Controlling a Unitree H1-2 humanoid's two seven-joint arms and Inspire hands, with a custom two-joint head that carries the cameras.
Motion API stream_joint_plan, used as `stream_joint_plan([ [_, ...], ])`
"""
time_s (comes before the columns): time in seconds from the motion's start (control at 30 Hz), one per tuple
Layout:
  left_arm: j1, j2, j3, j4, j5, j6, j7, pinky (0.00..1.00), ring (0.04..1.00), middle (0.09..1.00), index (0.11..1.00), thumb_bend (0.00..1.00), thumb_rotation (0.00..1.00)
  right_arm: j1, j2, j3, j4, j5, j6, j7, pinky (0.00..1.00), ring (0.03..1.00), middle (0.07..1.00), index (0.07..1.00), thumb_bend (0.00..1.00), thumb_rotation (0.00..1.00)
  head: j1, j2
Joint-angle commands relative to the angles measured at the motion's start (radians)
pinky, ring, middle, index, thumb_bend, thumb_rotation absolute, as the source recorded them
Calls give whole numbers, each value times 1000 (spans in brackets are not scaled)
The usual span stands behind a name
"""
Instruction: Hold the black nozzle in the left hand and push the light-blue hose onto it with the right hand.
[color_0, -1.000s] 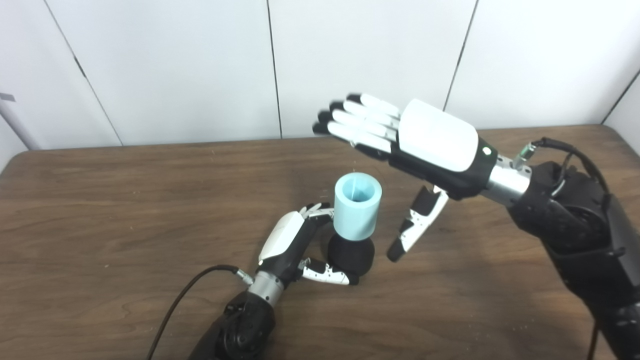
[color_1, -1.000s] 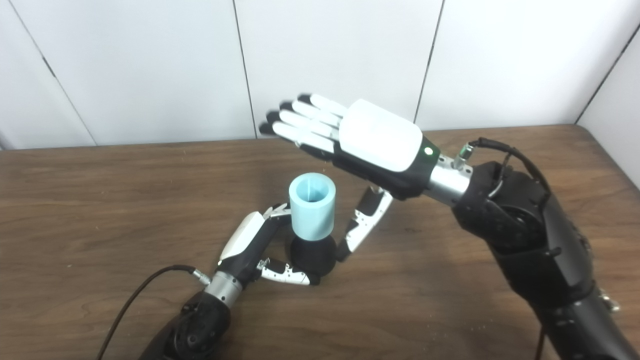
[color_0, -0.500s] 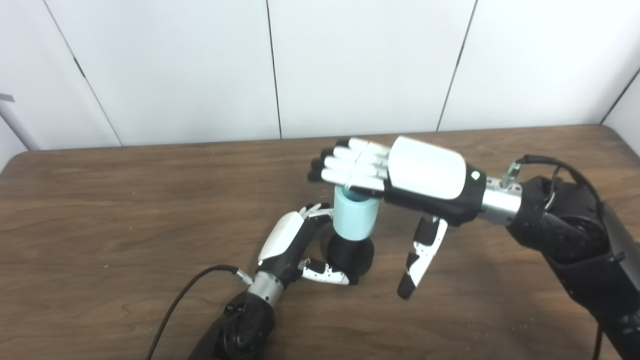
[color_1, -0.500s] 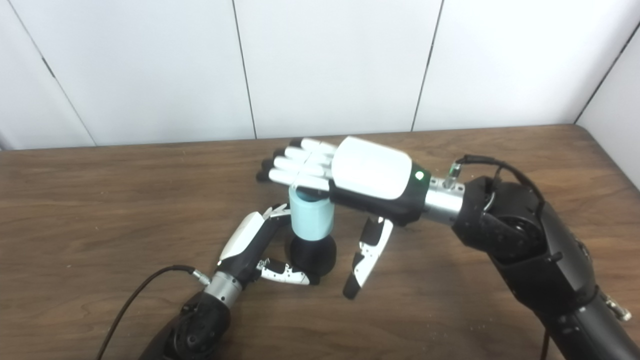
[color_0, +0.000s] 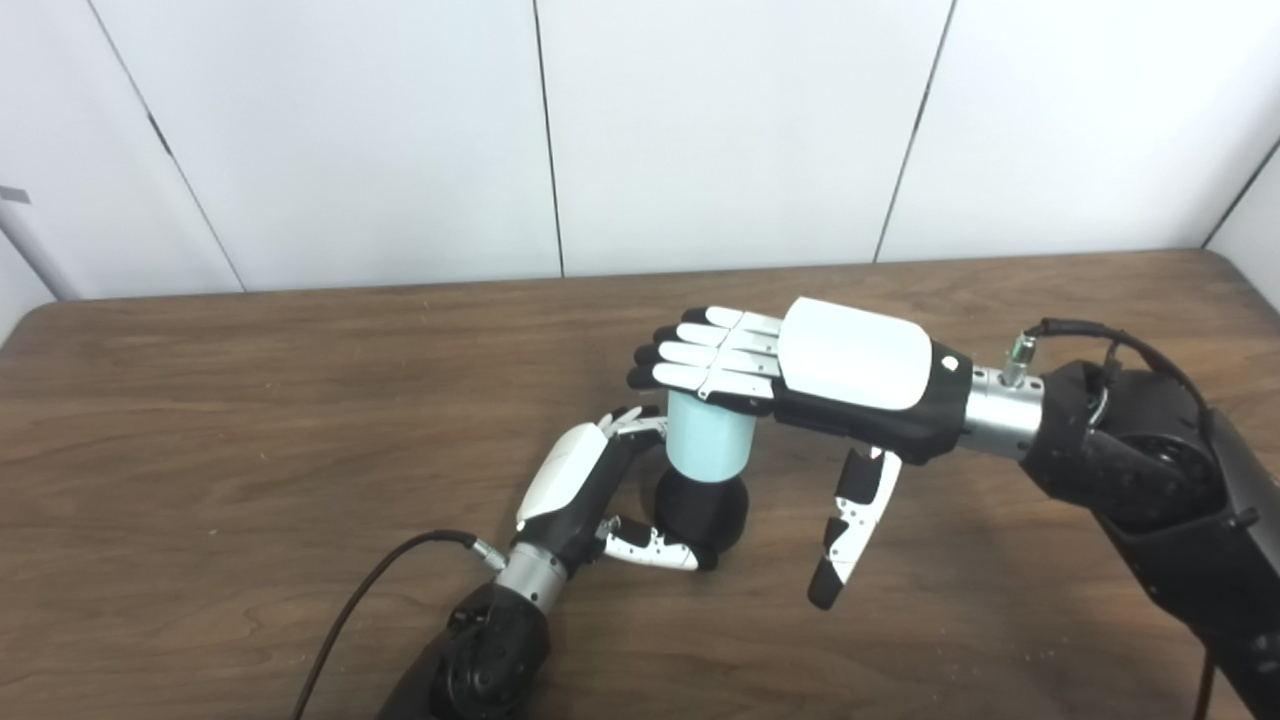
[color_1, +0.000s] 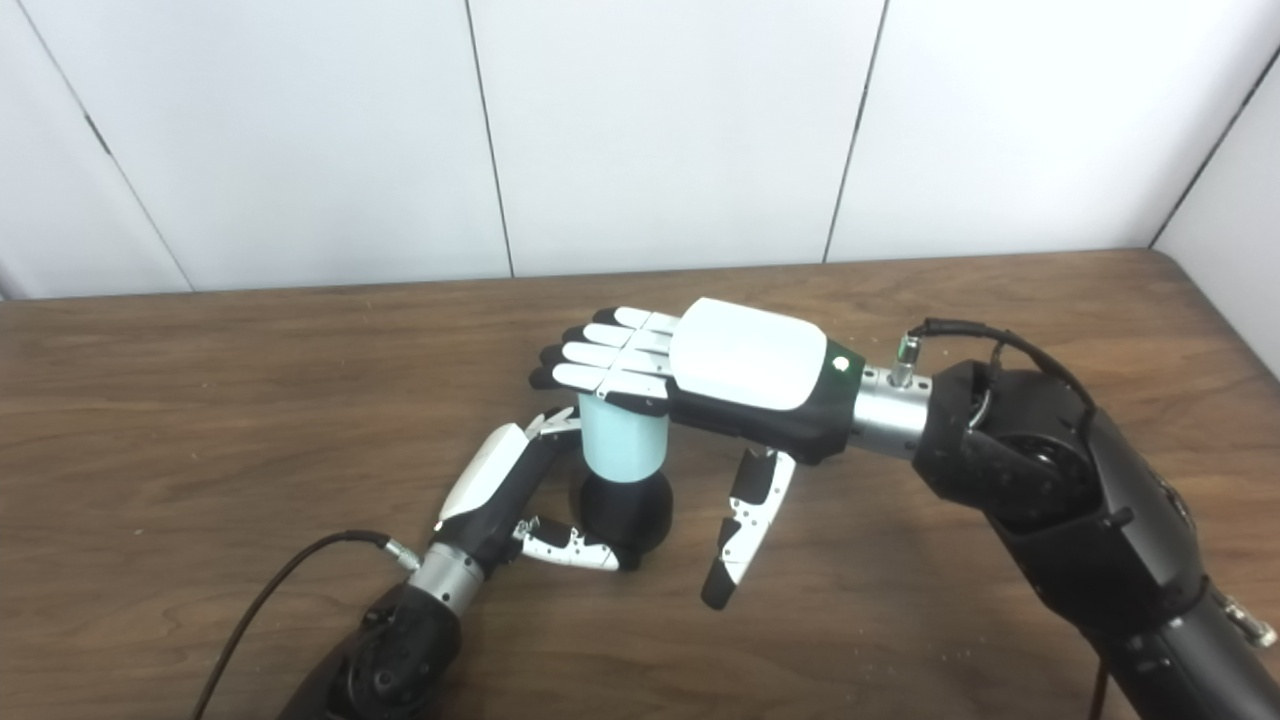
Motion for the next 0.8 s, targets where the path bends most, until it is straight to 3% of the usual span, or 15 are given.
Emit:
stream_joint_plan([
  [0.0,42,24,-9,33,35,37,-34,1000,938,805,485,521,73,-23,0,-25,-5,-13,-31,-45,1000,1000,1000,1000,1000,610,-1,1],
  [0.5,45,28,-12,23,37,39,-40,1000,938,805,485,521,73,-14,10,-31,6,-123,-53,-162,1000,1000,1000,1000,1000,637,1,4],
  [0.77,43,27,-12,25,36,40,-40,1000,938,805,485,521,73,-11,7,-15,15,-119,-51,-164,1000,1000,1000,1000,1000,637,1,5],
])
